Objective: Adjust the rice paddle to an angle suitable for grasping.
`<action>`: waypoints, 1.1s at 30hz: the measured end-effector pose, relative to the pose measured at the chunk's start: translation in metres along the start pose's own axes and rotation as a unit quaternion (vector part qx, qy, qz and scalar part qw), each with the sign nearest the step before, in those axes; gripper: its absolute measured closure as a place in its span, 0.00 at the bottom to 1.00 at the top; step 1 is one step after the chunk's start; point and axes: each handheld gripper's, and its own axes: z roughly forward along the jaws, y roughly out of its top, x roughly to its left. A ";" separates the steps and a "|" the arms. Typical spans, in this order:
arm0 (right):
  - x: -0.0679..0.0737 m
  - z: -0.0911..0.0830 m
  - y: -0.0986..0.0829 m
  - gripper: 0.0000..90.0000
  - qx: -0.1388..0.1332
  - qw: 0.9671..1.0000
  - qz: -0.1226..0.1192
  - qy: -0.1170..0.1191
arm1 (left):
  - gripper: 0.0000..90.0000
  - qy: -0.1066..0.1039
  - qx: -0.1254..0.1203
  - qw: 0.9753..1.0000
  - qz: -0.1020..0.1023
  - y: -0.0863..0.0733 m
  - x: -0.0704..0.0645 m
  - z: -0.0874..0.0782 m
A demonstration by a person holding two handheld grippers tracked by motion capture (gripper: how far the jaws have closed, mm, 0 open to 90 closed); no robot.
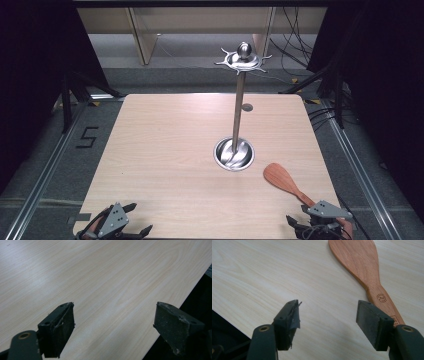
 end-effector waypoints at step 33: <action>-0.005 -0.001 -0.001 0.48 0.009 1.000 -0.011 0.007 | 0.18 0.003 0.007 1.000 0.007 0.000 0.001 0.000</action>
